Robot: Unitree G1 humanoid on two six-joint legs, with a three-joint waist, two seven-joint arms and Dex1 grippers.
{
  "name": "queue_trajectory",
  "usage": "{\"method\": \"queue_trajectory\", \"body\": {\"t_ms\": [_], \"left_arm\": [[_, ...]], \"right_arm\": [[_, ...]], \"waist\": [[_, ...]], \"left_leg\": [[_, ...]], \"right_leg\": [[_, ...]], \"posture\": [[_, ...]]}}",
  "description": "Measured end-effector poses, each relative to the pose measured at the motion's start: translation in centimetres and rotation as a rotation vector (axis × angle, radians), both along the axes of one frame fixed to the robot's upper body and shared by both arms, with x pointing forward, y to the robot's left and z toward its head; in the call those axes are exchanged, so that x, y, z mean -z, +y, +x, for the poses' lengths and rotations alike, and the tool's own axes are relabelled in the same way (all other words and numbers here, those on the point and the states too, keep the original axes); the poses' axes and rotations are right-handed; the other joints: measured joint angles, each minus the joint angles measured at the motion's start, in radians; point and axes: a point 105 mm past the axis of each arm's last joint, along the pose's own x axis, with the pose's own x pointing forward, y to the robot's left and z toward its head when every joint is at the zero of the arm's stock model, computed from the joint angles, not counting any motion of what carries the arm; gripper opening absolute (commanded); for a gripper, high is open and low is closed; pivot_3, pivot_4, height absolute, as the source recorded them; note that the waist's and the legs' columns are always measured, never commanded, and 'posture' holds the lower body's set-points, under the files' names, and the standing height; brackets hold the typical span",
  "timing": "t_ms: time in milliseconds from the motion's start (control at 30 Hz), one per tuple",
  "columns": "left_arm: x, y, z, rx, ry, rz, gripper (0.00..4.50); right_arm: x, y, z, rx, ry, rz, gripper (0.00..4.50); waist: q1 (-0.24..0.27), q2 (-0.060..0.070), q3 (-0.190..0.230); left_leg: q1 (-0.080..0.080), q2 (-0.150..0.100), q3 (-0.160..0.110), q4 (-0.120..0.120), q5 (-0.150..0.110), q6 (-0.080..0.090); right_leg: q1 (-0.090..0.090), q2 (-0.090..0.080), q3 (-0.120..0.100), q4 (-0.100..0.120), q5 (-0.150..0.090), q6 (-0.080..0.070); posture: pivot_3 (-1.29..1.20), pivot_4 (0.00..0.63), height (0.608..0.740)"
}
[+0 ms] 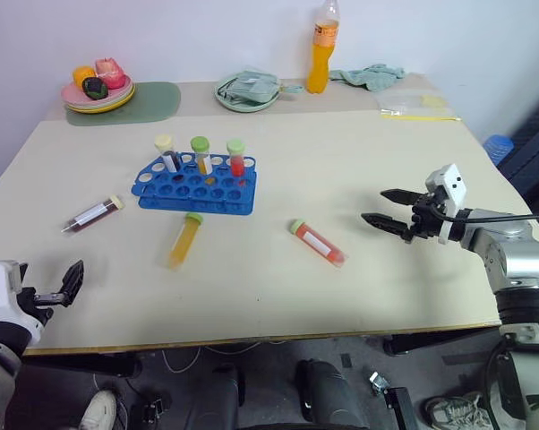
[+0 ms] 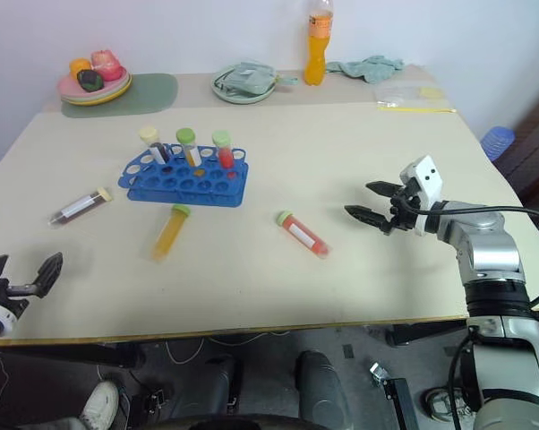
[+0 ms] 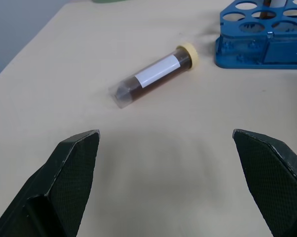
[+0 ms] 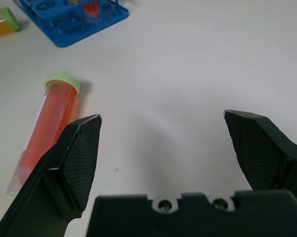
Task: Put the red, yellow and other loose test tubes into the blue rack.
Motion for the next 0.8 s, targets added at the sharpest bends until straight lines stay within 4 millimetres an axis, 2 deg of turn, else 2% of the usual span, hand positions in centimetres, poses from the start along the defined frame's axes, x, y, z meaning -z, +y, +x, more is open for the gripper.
{"method": "queue_trajectory", "body": {"t_ms": [200, 400, 500, 633, 800], "left_arm": [[0.2, -0.5, -0.2, -0.003, -0.003, -0.006, 4.49], [-0.1, -0.9, 0.3, 0.008, -0.023, -0.009, 4.49], [0.0, -2.0, 1.2, 0.055, -0.031, -0.025, 4.49], [-0.7, -5.0, 3.3, 0.198, -0.078, -0.070, 4.49], [-0.9, -10.9, 5.3, 0.511, -0.057, -0.064, 4.49]], "right_arm": [[-0.4, 0.6, 0.7, -0.012, -0.002, -0.021, 4.38], [-0.8, 0.5, 1.2, 0.011, -0.010, -0.040, 4.38], [-0.7, 0.4, 1.3, 0.039, 0.006, -0.042, 4.38], [-1.8, 1.5, 0.8, 0.028, 0.004, -0.053, 4.38], [-2.4, 4.0, -0.2, 0.017, 0.045, -0.113, 4.38]], "waist": [[0.001, 0.000, 0.000], [0.004, 0.000, 0.000], [0.004, 0.000, 0.000], [0.004, 0.000, 0.000], [0.004, 0.000, 0.000]], "left_leg": [[0.000, 0.000, 0.000, 0.000, 0.000, 0.000], [0.000, 0.000, 0.000, 0.000, 0.000, 0.000], [0.000, 0.000, 0.000, 0.000, 0.000, 0.000], [0.000, 0.000, 0.000, 0.000, 0.000, 0.000], [0.000, 0.000, 0.000, 0.000, 0.000, 0.000]], "right_leg": [[0.000, 0.000, 0.000, 0.000, 0.000, 0.000], [0.000, 0.000, 0.000, 0.000, 0.000, 0.000], [0.000, 0.000, 0.000, 0.000, 0.000, 0.000], [0.000, 0.000, 0.000, 0.000, 0.000, 0.001], [0.000, 0.000, 0.000, 0.000, 0.000, 0.001]], "posture": [[0.00, 0.150, 0.740], [0.00, 0.150, 0.740], [0.00, 0.150, 0.740], [0.00, 0.150, 0.740], [0.00, 0.150, 0.740]]}}
